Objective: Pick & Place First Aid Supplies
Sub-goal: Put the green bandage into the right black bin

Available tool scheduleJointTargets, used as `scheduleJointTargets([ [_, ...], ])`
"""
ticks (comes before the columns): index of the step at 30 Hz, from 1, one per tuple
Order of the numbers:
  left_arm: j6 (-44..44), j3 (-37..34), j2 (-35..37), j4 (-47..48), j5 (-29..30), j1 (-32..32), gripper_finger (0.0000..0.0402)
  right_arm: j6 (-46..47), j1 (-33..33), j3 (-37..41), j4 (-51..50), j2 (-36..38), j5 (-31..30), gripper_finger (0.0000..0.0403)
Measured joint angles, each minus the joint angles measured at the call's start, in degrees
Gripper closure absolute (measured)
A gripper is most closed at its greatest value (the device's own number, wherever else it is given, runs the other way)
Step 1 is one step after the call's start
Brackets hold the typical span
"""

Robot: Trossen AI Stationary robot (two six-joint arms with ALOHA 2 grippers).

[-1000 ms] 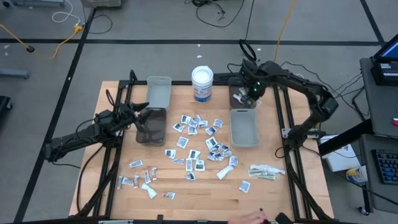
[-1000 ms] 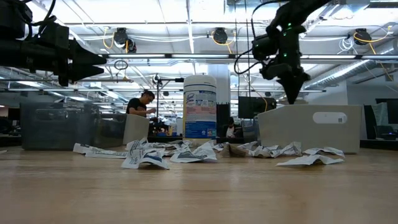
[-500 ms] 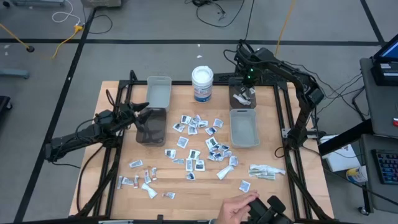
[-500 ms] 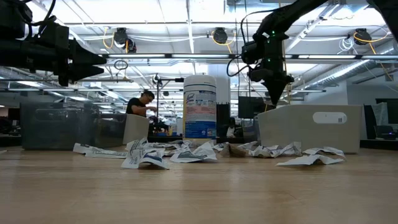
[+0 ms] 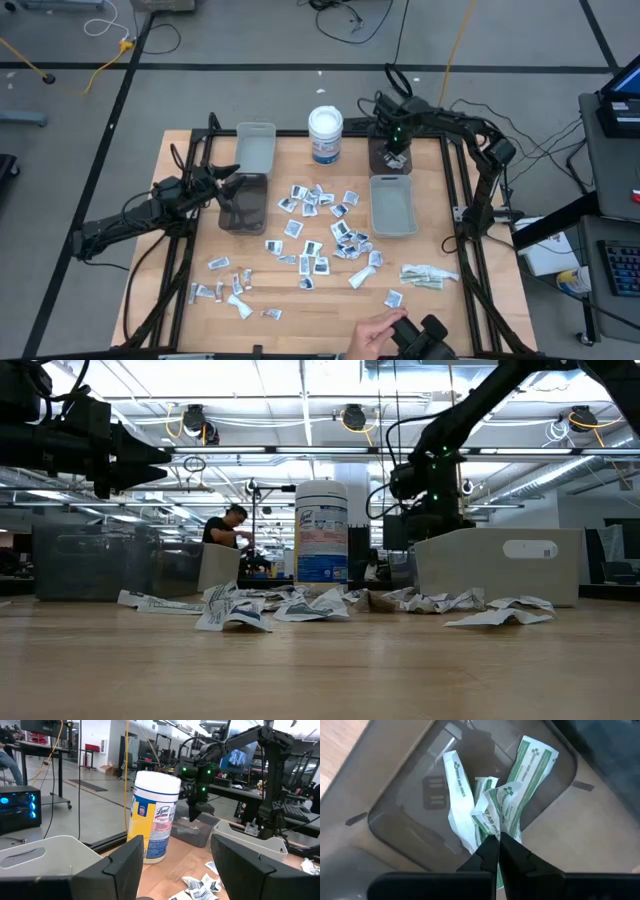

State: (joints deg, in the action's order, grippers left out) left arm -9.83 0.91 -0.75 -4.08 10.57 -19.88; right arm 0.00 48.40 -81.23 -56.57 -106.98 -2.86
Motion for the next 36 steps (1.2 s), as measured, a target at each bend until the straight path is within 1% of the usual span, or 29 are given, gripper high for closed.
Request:
scheduleJointTargets([
  [4,0.0,0.0,0.0,0.0,0.0,0.0,0.0165,-0.3,0.0,0.3,0.3,0.0,0.0,0.0401],
  [8,0.0,0.0,0.0,0.0,0.0,0.0,0.0165,-0.9,0.0,0.3,1.0,0.0,0.0,0.0383],
  [11,0.0,0.0,0.0,0.0,0.0,0.0,0.0165,-1.2,0.0,0.3,1.1,0.0,0.0,0.0353],
  [18,0.0,0.0,0.0,0.0,0.0,0.0,0.0165,-2.5,0.0,0.3,1.9,0.3,0.0,0.0259],
  [22,0.0,0.0,0.0,0.0,0.0,0.0,0.0165,-3.0,-0.5,0.3,2.8,1.8,0.0,0.0228],
  [25,0.0,0.0,0.0,0.0,0.0,0.0,0.0165,-3.3,-0.7,0.4,3.1,4.1,0.0,0.0222],
  [28,0.0,0.0,0.0,0.0,0.0,0.0,0.0165,-3.3,-1.3,0.4,2.2,6.5,0.0,0.0224],
  [32,0.0,0.0,0.0,0.0,0.0,0.0,0.0165,-3.3,-1.9,0.3,-0.6,10.7,0.0,0.0233],
  [36,0.0,0.0,0.0,0.0,0.0,0.0,0.0165,-3.1,-2.1,0.4,-5.4,14.5,0.0,0.0238],
])
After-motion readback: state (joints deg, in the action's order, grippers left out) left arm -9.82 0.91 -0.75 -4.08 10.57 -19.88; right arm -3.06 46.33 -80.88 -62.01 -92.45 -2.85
